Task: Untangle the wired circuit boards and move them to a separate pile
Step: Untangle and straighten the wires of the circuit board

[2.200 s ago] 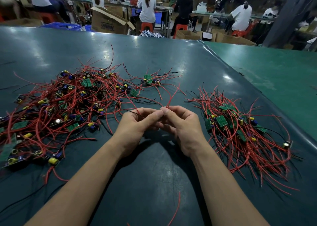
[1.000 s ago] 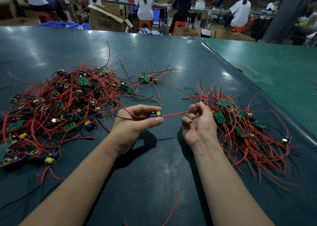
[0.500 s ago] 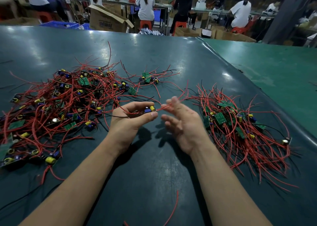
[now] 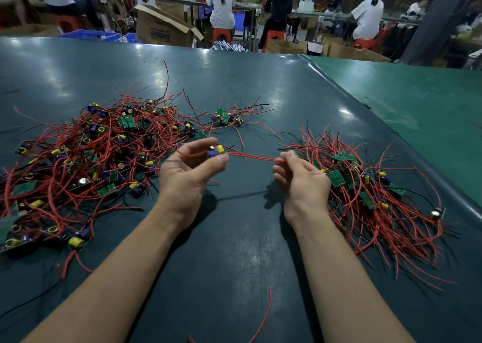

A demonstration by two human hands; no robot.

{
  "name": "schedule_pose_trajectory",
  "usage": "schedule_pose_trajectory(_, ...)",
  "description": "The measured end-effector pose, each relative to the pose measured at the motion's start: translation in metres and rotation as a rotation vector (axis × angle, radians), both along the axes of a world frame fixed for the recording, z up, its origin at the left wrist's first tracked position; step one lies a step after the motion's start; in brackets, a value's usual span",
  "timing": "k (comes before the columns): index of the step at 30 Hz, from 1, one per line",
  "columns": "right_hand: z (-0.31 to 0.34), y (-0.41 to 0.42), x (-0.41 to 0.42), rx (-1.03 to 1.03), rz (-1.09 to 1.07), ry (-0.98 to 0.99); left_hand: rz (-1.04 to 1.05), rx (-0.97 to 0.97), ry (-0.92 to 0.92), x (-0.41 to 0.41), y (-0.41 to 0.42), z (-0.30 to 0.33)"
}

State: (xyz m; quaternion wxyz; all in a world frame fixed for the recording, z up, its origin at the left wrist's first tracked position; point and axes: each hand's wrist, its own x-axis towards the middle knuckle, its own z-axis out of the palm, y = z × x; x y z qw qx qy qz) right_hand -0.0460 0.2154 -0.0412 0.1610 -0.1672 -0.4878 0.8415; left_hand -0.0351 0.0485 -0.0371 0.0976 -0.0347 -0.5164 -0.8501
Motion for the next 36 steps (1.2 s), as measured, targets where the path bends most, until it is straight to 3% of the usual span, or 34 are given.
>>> schedule_pose_trajectory(3,-0.006,-0.007,-0.001,0.185,0.067,-0.010,0.012,0.132,-0.024,0.000,-0.001,0.003)
schedule_pose_trajectory(8,-0.011,-0.014,0.003,0.745,0.141,0.018,-0.030,0.256,-0.091,-0.001,-0.009,0.006)
schedule_pose_trajectory(10,-0.005,-0.018,0.008,0.641,0.213,0.059,-0.085,0.257,-0.102,-0.001,-0.009,0.007)
schedule_pose_trajectory(14,0.006,-0.021,0.018,0.349,0.503,0.064,-0.306,0.077,-0.147,0.004,-0.002,0.004)
schedule_pose_trajectory(16,0.009,-0.021,0.022,0.305,0.596,0.091,-0.400,0.006,-0.167,0.005,0.000,0.003)
schedule_pose_trajectory(21,0.009,-0.015,0.020,0.257,0.622,0.066,-0.388,-0.264,-0.153,0.012,0.002,0.003)
schedule_pose_trajectory(24,0.008,-0.014,0.019,0.212,0.669,0.006,-0.397,-0.326,-0.115,0.016,0.005,0.003)
schedule_pose_trajectory(28,0.007,-0.015,0.017,0.183,0.602,-0.017,-0.413,-0.331,-0.095,0.015,0.006,0.002)
schedule_pose_trajectory(36,0.002,-0.016,0.006,0.157,0.196,0.033,-0.475,-0.409,-0.070,0.013,0.003,-0.001)
